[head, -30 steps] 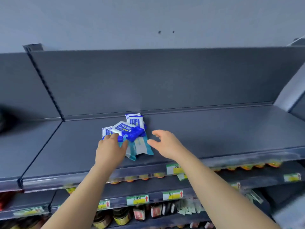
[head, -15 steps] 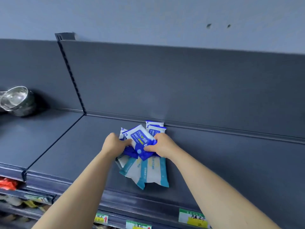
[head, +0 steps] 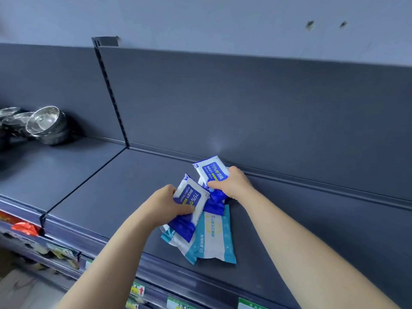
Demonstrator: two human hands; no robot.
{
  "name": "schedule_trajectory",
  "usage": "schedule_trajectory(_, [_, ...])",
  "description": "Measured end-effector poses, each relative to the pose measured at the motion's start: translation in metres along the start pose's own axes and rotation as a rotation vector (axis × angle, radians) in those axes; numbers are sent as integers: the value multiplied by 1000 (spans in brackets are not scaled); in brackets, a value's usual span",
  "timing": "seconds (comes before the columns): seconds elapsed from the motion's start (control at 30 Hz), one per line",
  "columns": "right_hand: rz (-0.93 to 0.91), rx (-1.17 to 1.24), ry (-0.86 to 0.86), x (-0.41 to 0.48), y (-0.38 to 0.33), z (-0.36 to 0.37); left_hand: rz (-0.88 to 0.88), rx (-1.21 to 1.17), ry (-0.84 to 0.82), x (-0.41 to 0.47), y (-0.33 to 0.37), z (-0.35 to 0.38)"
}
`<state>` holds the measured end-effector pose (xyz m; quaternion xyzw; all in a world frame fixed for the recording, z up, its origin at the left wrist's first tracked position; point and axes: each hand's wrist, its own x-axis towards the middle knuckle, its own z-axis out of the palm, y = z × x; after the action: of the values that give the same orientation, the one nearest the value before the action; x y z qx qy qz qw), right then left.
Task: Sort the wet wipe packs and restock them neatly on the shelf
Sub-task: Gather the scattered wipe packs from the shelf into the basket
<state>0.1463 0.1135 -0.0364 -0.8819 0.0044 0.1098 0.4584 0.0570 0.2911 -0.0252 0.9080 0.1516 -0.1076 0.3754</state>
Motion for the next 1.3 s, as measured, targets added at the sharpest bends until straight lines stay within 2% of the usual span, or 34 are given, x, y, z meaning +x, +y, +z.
schedule_trajectory(0.1, [54, 71, 18, 1, -5, 3, 13, 95, 19, -9, 1, 4])
schedule_trajectory(0.23, [125, 208, -7, 0, -1, -4, 37, 70, 20, -12, -1, 4])
schedule_trajectory(0.43, [144, 354, -42, -25, 3, -40, 22, -253, 111, -9, -17, -10])
schedule_trajectory(0.53, [180, 347, -101, -48, 5, -52, 14, -388, 124, -7, -21, -24])
schedule_trajectory(0.67, [262, 319, -161, -77, 12, -48, 64, -223, 135, -14, -19, -16])
schedule_trajectory(0.77, [313, 304, -196, -93, 17, -33, 66, -192, 96, -25, -16, -6])
schedule_trajectory(1.0, [250, 487, -129, -107, 20, -2, 96, -216, 11, -38, -15, 7])
schedule_trajectory(1.3, [162, 711, -9, -125, 4, -14, 180, -674, -122, -41, -9, -2])
